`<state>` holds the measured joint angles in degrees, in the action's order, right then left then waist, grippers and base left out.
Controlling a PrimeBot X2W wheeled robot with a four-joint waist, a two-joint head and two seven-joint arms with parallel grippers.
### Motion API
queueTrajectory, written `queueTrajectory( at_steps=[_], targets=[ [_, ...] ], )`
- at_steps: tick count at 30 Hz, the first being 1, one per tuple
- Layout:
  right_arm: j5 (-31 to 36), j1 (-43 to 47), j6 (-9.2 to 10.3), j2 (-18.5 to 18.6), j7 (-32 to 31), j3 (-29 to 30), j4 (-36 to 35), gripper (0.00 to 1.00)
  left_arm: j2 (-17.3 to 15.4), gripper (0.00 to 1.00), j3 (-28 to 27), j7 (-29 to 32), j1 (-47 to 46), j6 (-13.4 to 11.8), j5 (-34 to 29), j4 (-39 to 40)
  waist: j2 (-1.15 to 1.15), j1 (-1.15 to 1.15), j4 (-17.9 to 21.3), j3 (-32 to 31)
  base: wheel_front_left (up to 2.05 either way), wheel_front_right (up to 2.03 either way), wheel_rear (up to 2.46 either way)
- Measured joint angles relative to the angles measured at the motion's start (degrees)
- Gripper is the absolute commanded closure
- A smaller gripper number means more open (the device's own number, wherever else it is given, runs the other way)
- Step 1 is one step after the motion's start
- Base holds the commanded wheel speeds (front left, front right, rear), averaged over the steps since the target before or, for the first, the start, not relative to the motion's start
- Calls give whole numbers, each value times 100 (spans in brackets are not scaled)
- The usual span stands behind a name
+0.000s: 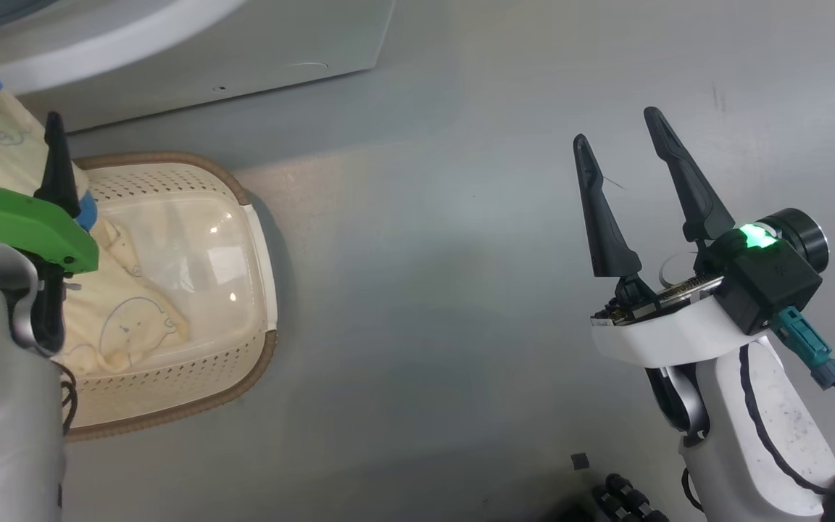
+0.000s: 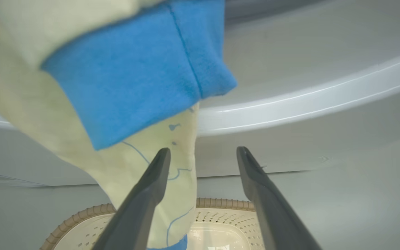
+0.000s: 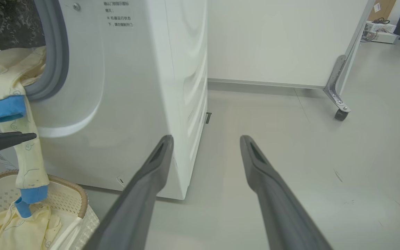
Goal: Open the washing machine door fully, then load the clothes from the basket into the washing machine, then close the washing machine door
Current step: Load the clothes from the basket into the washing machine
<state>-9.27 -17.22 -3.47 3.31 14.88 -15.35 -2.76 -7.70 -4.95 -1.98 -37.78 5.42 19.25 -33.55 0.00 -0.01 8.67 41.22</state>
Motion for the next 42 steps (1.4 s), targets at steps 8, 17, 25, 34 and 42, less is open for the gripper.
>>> queueTrajectory(
  at_steps=[8, 17, 25, 34, 42],
  targets=[
    [-115, -124, 3, -5, 0, -67, 5, 0, -277, 0, -196, 77, -350, -212, -31, -482, 0, 0, 239, 216, 0, 0, 0],
    [-285, -129, 67, -10, 0, -121, 5, 0, -376, 67, -264, 76, -670, -410, -63, -918, 0, 0, 369, 305, 0, 0, 0],
    [-285, -198, 164, -11, 0, -99, 8, 0, -357, 100, -211, -234, -720, -411, -101, -1138, 0, 0, 317, 288, 0, 0, 0],
    [-272, -220, 210, -11, 0, -10, 59, 0, -77, 100, -118, -829, -613, -307, -119, -1225, 0, 0, 100, 183, 0, 0, 0],
    [-202, -188, 211, -9, 0, 52, 144, 0, -43, 100, -51, -1122, -170, -200, -130, -1162, 0, 0, -112, -20, 0, 0, 0]
  ],
)
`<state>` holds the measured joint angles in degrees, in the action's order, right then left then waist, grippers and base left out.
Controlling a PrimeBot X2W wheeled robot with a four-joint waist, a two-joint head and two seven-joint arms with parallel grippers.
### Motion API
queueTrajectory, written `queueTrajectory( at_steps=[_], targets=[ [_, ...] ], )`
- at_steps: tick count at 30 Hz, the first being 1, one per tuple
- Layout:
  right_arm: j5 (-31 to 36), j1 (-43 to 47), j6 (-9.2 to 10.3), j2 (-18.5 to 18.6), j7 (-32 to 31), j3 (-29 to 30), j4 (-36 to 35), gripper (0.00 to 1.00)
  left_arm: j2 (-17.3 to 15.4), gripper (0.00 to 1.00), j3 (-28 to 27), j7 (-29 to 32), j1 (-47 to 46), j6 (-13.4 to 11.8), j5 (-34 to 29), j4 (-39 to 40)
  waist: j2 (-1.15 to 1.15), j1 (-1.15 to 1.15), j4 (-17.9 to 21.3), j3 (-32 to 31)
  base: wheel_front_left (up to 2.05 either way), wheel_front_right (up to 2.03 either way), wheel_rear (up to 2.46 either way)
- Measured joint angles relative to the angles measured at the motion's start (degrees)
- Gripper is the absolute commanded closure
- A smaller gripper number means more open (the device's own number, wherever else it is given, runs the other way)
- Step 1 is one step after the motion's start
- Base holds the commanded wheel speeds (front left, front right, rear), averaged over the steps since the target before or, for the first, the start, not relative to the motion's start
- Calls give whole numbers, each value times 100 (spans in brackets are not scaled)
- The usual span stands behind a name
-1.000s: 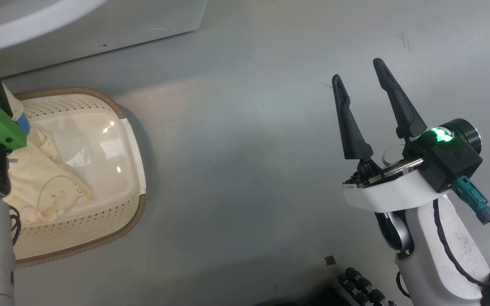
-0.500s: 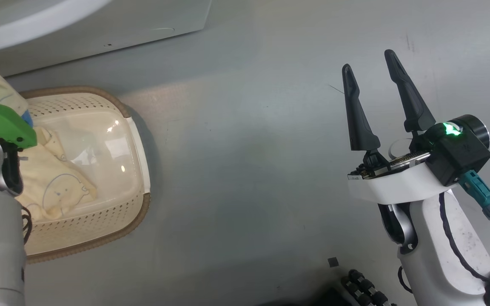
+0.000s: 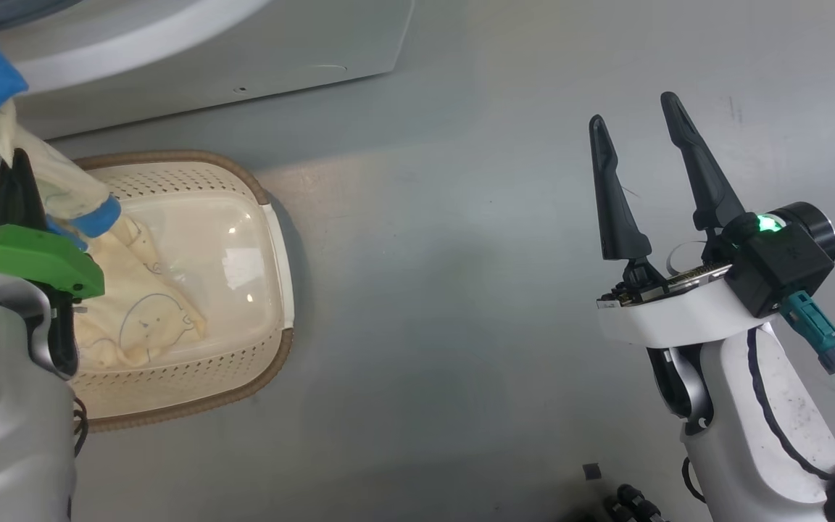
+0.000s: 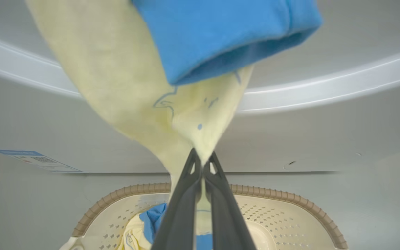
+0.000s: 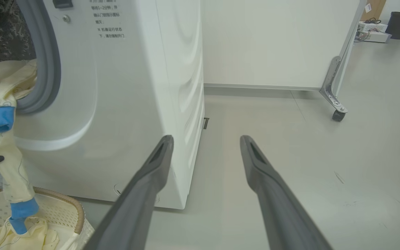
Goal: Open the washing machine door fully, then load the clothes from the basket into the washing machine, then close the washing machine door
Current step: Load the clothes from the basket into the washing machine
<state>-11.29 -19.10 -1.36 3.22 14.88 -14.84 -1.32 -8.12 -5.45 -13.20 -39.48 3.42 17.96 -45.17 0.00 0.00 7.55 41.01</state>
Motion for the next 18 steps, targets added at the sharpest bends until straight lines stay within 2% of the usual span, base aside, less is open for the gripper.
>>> queueTrajectory(
  at_steps=[5, 18],
  targets=[
    [32, 109, 0, 1, 0, 10, 22, 0, -70, 100, 57, -7, 77, 96, -97, 310, 0, 0, -138, -137, 0, 0, 0],
    [-137, 210, 0, 2, 0, -144, 32, 0, -673, 100, 113, -34, 52, 152, -335, 1298, 0, 0, -204, -399, 0, 0, 0]
  ],
)
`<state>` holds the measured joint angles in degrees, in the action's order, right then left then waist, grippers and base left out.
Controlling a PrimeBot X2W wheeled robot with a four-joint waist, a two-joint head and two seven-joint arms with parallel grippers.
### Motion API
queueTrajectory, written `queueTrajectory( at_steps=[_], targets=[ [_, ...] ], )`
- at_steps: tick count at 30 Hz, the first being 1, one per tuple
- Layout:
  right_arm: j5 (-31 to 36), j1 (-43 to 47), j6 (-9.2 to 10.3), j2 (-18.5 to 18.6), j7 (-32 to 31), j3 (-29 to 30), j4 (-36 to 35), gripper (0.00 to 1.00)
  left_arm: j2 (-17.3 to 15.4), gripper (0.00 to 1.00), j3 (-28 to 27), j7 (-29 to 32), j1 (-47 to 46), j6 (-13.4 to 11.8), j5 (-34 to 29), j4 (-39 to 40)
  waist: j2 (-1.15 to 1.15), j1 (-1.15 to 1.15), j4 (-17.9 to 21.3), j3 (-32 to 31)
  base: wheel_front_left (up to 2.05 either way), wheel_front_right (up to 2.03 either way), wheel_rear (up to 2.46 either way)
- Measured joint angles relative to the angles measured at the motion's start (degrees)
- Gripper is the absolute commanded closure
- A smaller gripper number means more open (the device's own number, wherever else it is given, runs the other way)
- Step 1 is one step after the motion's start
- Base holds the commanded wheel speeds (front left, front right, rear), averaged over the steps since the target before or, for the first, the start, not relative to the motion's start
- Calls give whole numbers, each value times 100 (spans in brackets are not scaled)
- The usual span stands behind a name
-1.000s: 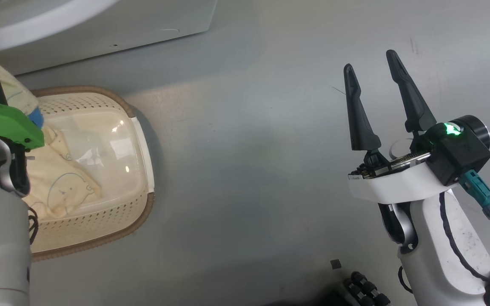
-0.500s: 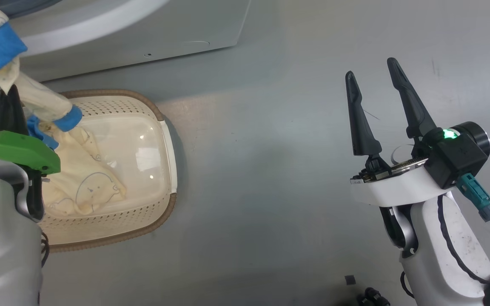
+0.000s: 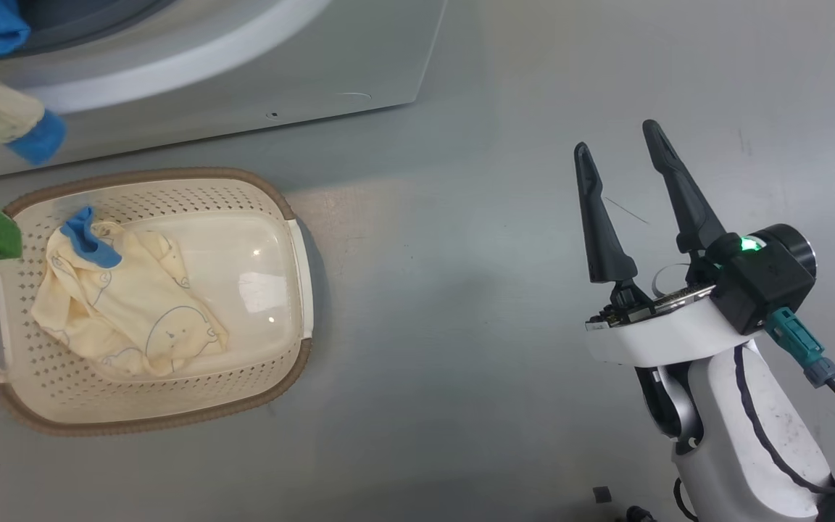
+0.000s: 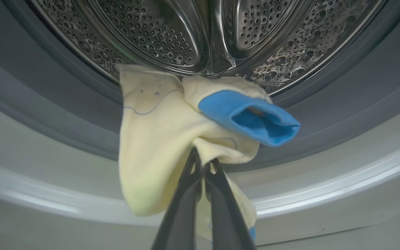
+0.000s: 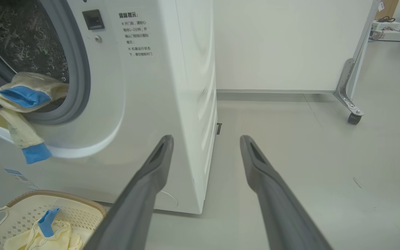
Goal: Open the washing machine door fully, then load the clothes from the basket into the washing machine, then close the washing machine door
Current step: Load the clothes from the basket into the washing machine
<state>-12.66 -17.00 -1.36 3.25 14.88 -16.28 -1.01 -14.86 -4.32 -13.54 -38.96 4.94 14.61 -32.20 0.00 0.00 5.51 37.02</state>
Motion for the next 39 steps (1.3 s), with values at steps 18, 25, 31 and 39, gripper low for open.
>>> queueTrajectory(
  at_steps=[18, 25, 31, 39],
  targets=[
    [-465, -21, 108, -1, 0, -383, -236, 0, -847, 100, 13, 1774, -1076, 193, 357, 516, 0, 0, 535, 299, 0, 0, 0],
    [-604, -167, 155, -2, 0, -553, -346, 0, -1298, 100, -63, 2651, -1731, 194, 600, 557, 0, 0, 770, 545, 0, 0, 0],
    [-775, -292, 203, -3, 0, -722, -411, 0, -1636, 100, -141, 3075, -2258, 194, 713, 655, 0, 0, 996, 776, 0, 0, 0],
    [-929, -378, 263, -5, 0, -870, -444, 0, -2063, 100, -171, 3204, -2899, 199, 654, 761, 0, 0, 1334, 1037, 0, 0, 0]
  ],
)
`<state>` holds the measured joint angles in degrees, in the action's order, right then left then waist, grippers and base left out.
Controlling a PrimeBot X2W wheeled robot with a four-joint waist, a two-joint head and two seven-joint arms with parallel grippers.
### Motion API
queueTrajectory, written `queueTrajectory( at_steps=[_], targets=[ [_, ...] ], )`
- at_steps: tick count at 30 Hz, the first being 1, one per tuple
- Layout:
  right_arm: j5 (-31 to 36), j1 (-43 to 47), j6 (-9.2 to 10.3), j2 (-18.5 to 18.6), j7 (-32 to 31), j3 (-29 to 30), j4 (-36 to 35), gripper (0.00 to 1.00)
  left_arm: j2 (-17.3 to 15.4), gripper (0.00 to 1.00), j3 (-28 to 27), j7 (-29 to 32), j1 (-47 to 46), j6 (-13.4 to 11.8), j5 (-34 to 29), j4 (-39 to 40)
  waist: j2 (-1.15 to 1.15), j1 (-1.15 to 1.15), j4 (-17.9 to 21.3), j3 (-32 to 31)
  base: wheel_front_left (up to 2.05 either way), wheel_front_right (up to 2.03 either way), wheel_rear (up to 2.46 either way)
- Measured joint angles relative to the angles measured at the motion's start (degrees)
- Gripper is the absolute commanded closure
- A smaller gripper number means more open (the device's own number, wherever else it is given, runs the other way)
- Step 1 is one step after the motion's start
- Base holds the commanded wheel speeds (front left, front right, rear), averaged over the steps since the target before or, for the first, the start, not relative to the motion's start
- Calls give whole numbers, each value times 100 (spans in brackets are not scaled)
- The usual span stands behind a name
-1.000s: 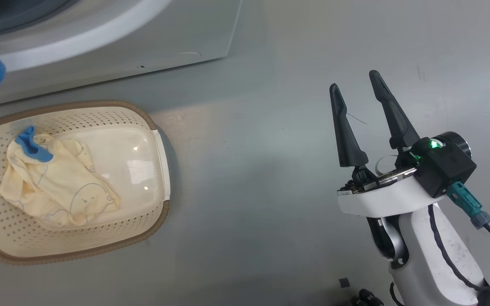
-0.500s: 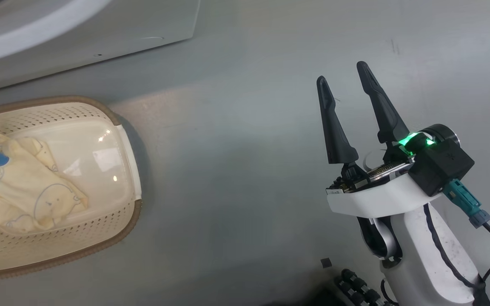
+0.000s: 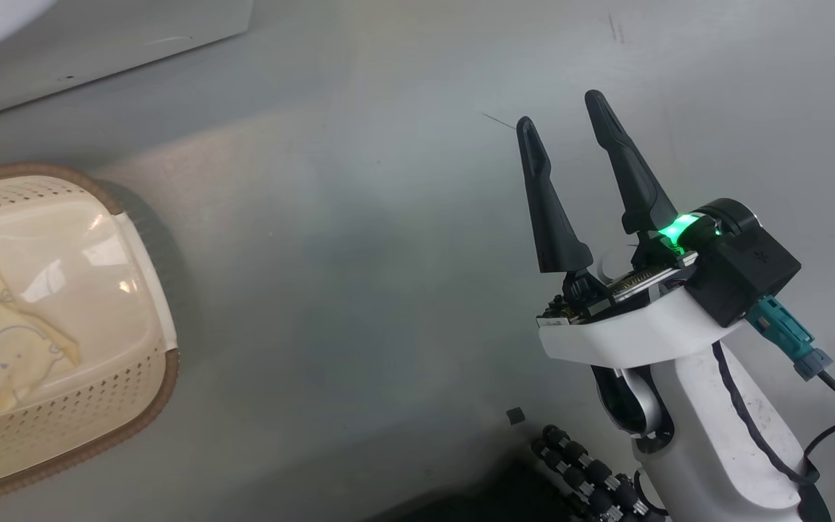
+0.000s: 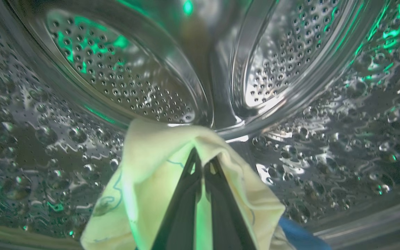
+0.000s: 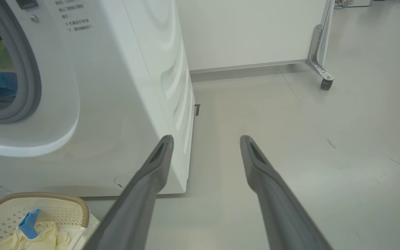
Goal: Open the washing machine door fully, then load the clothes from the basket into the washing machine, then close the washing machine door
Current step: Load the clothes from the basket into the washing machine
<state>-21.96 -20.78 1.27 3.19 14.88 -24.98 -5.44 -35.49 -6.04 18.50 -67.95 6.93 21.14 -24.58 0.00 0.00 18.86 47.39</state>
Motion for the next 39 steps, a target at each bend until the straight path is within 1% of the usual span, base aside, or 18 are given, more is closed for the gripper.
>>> queueTrajectory(
  at_steps=[3, 4, 8, 10, 15, 21, 22, 23, 24, 32, 39],
  targets=[
    [-33, -51, 13, -1, 0, -47, -4, 0, -160, 100, -3, -147, -276, 0, -176, 103, 0, 0, 119, 83, 0, 0, 0],
    [-44, -82, 41, -4, 0, -59, -7, 0, -196, 100, -1, -202, -377, 1, -222, 123, 0, 0, 157, 108, 0, 0, 0],
    [-82, -123, 46, -12, 0, -101, -37, 0, -293, 100, 13, -477, -649, 1, -335, 148, 0, 0, 288, 208, 0, 0, 0],
    [-84, -129, 92, -21, 0, -101, -37, 0, -307, 100, 46, -546, -685, 1, -389, 80, 0, 0, 337, 249, 0, 0, 0],
    [-130, -140, 99, -35, 0, -115, -38, 0, -303, 100, 86, -644, -684, 1, -460, -283, 0, 0, 410, 331, 0, 0, 0],
    [-130, -236, 140, -36, 0, -119, -35, 0, -275, 100, 80, -805, -683, 1, -453, -511, 0, 0, 395, 354, 0, 0, 0],
    [-130, -236, 140, -36, 0, -119, -34, 0, -264, 84, 80, -816, -683, 1, -453, -537, 0, 0, 388, 354, 0, 0, 0],
    [-130, -236, 140, -36, 0, -119, -32, 0, -252, 56, 81, -868, -683, 1, -452, -561, 0, 0, 380, 353, 0, 0, 0],
    [-130, -236, 140, -36, 0, -119, -30, 0, -241, 0, 81, -920, -683, 1, -452, -581, 0, 0, 371, 351, 0, 0, 0],
    [-129, -253, 142, -37, 0, -102, 4, 0, -207, 0, 192, -1179, -688, 1, -459, -725, 0, 0, 300, 297, 0, 0, 0],
    [-92, -252, 149, -36, 0, -30, 68, 0, -54, 0, 277, -1345, -682, 2, -459, -886, 0, 0, 186, 175, 0, 0, 0]
  ],
)
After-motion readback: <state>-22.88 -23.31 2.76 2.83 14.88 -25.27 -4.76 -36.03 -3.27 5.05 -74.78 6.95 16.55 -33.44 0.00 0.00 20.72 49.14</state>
